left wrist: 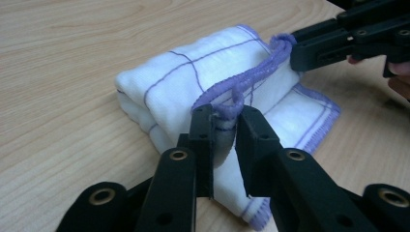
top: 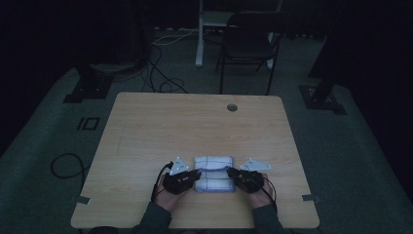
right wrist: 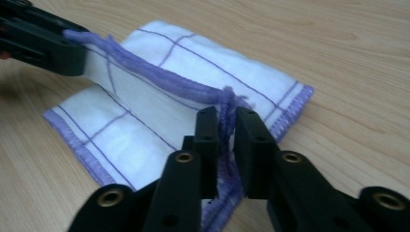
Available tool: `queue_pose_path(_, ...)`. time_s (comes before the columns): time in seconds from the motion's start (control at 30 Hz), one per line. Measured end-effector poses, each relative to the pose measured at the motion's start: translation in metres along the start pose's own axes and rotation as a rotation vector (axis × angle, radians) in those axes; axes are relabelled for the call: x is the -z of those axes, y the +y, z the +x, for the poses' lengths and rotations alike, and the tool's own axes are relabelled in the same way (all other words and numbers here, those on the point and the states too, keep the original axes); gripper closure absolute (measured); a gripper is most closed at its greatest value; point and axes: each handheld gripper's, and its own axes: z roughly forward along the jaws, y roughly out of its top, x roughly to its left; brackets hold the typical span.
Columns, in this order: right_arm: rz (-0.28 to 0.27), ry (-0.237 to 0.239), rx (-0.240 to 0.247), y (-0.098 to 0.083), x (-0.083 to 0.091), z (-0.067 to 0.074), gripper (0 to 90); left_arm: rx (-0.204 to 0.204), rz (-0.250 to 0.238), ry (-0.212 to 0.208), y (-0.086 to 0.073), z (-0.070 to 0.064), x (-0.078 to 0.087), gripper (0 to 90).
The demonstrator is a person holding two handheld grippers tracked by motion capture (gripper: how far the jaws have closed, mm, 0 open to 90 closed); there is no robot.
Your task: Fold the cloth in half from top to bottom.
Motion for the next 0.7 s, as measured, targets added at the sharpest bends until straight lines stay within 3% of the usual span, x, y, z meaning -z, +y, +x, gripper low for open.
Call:
queue_pose_path(0.33, 0.004, -0.014, -0.002, -0.004, 0.005, -0.002, 66.3, -0.007, -0.006, -0.003, -0.005, 0.000, 0.015, 71.9)
queue_pose_path(0.5, -0.021, -0.015, -0.021, -0.006, 0.012, -0.005, 64.4, -0.001, -0.038, 0.015, -0.003, 0.003, 0.025, 71.0)
queue_pose_path(0.7, -0.067, -0.025, -0.036, -0.005, 0.021, -0.009, 63.9, 0.012, -0.048, 0.029, 0.000, 0.009, 0.025, 71.0)
